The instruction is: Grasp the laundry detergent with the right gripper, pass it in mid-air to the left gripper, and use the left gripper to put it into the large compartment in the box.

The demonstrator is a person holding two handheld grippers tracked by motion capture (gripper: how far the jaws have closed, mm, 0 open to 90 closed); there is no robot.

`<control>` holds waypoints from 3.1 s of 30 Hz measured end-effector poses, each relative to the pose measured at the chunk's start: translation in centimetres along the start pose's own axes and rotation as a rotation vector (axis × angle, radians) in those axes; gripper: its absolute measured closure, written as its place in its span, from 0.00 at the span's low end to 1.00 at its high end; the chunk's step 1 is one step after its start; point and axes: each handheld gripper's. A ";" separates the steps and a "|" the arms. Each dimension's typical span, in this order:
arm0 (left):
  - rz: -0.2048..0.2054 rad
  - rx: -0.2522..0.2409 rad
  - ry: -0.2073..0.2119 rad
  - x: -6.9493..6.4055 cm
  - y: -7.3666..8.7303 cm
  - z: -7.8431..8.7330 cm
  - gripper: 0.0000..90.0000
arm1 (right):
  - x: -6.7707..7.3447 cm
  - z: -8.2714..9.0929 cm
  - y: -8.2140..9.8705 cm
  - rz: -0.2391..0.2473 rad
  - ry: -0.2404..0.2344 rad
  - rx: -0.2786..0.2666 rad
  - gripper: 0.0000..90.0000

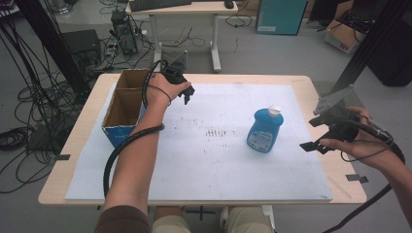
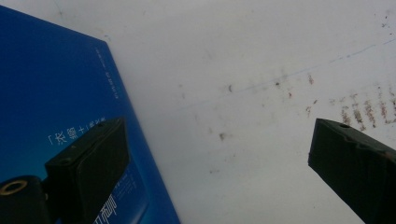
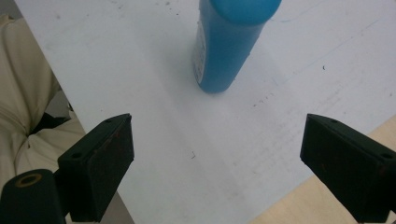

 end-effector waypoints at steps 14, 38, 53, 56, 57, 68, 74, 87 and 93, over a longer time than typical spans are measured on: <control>-0.009 0.003 -0.004 -0.3 -0.1 0.1 0.07 | -2.0 -2.5 2.1 -0.078 -0.002 -0.096 0.08; -0.018 0.012 -0.005 -0.8 -0.2 0.0 0.06 | -2.5 -6.9 3.0 -0.120 -0.061 -0.232 0.04; -0.024 0.013 -0.010 -1.1 -0.3 0.0 0.06 | -2.3 -8.6 2.8 -0.112 -0.104 -0.310 0.03; -0.024 0.014 -0.010 -1.1 -0.4 0.0 0.06 | -2.2 -8.9 2.6 -0.110 -0.112 -0.331 0.03; -0.024 0.014 -0.010 -1.1 -0.4 0.0 0.06 | -2.2 -9.1 2.5 -0.102 -0.117 -0.339 0.03; -0.028 0.020 -0.012 -1.1 -0.3 -0.2 0.06 | -2.5 -10.6 2.1 -0.091 -0.145 -0.375 0.03; -0.028 0.020 -0.016 -1.1 -0.3 -0.1 0.06 | -2.6 -11.1 1.9 -0.091 -0.160 -0.396 0.03; -0.029 0.023 -0.007 -1.2 -0.4 -0.3 0.06 | -2.3 -12.1 1.2 -0.074 -0.176 -0.406 0.03; -0.032 0.022 -0.013 -1.3 -0.5 -0.3 0.06 | -2.1 -12.5 1.0 -0.065 -0.180 -0.410 0.03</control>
Point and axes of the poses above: each handheld gripper's, and its own axes: z roughly backward along the jaws, y roughly out of its underside, x roughly to its left, and after that the axes turned 14 degrees about -z, right-handed
